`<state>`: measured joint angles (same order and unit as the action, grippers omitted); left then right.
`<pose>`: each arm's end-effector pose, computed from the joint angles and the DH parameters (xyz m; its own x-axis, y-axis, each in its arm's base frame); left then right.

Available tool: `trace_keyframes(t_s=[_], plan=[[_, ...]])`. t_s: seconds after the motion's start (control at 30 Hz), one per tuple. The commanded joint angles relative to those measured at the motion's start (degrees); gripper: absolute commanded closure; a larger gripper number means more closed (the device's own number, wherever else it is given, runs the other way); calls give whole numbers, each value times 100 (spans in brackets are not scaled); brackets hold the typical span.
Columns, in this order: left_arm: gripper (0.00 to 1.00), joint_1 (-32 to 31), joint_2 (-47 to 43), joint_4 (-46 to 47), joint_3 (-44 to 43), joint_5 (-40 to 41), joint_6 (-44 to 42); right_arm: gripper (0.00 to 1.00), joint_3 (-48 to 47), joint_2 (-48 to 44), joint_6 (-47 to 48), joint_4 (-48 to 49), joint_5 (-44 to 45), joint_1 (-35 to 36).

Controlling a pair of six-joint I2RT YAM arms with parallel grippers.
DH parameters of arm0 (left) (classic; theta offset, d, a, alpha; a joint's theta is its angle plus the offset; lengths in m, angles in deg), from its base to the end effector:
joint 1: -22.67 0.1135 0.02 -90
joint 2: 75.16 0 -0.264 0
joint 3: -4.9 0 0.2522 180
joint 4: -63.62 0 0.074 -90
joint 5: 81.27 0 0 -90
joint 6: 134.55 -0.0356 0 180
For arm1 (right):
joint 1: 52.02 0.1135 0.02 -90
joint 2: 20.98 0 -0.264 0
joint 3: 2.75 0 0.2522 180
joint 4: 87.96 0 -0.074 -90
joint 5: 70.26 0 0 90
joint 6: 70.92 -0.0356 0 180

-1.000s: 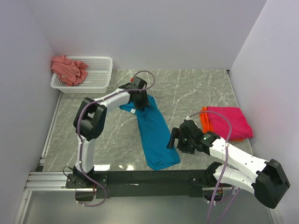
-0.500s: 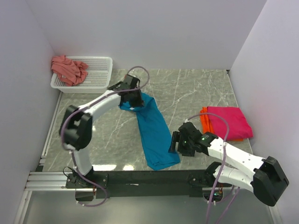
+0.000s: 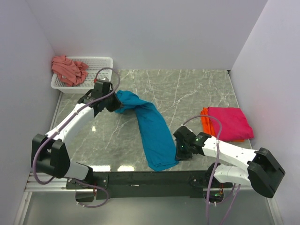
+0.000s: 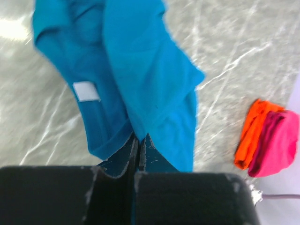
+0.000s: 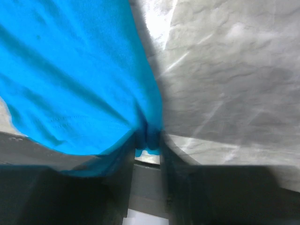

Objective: Fold and stack the t-shirts
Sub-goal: Flatten the tshirt out

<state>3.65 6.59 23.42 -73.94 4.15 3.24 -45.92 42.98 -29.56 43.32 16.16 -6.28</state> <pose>0.2959 -0.1050 0.2871 -0.7155 -0.5343 -0.4501 -0.2233 0.7853 -0.5774 0.1228 0.1292 0.1586 -0.9799 0.0678 -0.1874 0.0083 0.9535 0.3014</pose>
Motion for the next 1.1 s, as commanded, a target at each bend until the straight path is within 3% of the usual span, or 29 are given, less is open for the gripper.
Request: trace_keyframes(t_s=[0.0, 0.07, 0.27, 0.4, 0.57, 0.7, 0.9, 1.07], plan=[[100, 223, -607, -55, 214, 124, 116, 88, -407, 99, -49, -255, 714, 58], [99, 337, -704, -98, 145, 133, 108, 100, -836, 107, -5, -475, 1076, 58], [100, 681, -942, -99, -575, 273, 108, 100, -2092, 125, 241, -1442, 2594, -117], [99, 874, -1214, -81, -1208, 440, 64, 100, -2902, -173, 478, -1891, 3484, -679], [99, 980, -1697, -116, -2051, 949, -15, 100, -3798, -1007, 1260, -1628, 3644, -1461], [99, 980, -2145, -178, -2508, 1108, -155, 100, -4397, -1456, 1690, -1619, 3812, -1515], [99, 980, -2945, -257, -2554, 1108, -226, 100, -4846, -2221, 2113, -1654, 3812, -1515], [99, 980, -3017, -528, -2150, 1495, -182, 100, -4549, -2415, 2122, -1821, 3950, -1515]])
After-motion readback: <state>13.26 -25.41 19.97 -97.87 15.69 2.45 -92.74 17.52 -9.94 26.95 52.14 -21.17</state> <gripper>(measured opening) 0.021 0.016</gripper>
